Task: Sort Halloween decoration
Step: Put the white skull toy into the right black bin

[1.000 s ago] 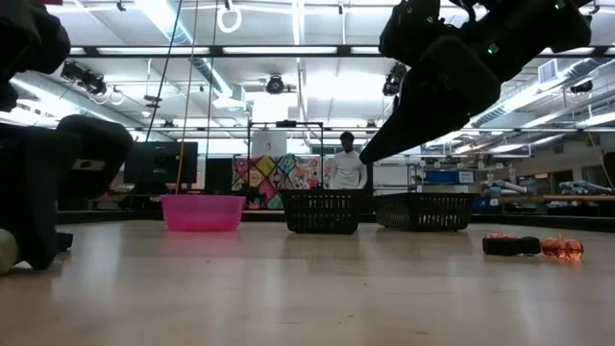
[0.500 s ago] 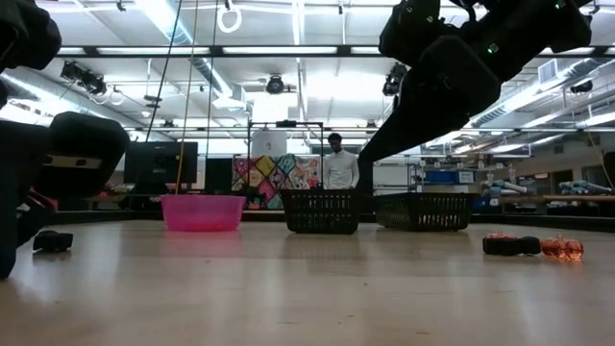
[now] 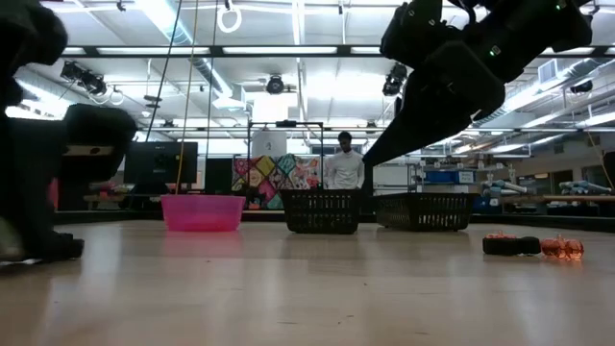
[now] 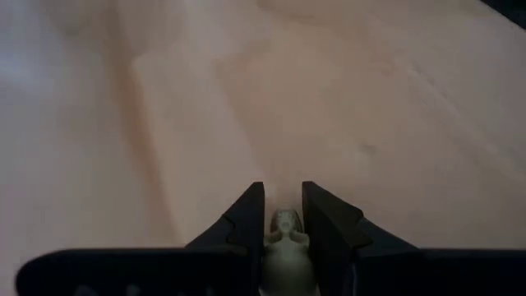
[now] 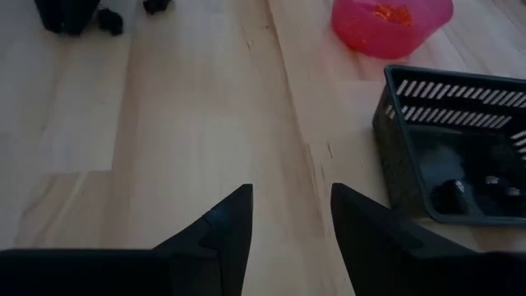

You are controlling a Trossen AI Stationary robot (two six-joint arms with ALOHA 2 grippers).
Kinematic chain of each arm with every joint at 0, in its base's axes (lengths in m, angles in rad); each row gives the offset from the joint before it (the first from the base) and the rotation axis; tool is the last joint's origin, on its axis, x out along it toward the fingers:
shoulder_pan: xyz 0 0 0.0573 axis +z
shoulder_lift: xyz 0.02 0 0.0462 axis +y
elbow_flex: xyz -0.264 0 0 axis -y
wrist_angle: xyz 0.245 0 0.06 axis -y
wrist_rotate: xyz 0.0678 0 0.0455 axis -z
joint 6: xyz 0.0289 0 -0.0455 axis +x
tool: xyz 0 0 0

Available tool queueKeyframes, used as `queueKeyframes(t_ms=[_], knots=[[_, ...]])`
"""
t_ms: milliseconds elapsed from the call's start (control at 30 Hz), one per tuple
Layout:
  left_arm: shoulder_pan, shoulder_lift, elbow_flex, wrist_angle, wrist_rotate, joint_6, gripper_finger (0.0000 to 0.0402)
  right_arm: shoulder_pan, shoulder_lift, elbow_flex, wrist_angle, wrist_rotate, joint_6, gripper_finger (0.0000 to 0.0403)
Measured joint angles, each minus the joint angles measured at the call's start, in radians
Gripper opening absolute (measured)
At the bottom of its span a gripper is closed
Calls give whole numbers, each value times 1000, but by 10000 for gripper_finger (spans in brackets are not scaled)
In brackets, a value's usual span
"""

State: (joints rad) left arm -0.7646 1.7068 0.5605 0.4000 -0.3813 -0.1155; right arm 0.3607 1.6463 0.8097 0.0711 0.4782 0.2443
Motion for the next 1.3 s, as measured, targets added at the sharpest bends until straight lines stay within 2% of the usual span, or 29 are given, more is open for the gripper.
queueKeyframes(t_ms=[233,333,667,800,1100,1233,1300], knots=[[56,-17,2,44,-28,122,77,0,-51,0,-102,54,5,169],[103,-17,14,57,-50,203,77,0,-82,0,-200,88,46,169],[347,-10,126,69,-55,449,77,0,-234,1,-702,181,369,169],[454,-6,185,69,-54,513,77,10,-271,1,-841,194,484,169],[658,2,318,69,14,631,78,47,-293,1,-934,184,572,169],[726,54,400,108,87,637,78,57,-292,1,-932,179,576,169],[751,85,445,102,89,653,78,62,-292,1,-933,178,576,169]])
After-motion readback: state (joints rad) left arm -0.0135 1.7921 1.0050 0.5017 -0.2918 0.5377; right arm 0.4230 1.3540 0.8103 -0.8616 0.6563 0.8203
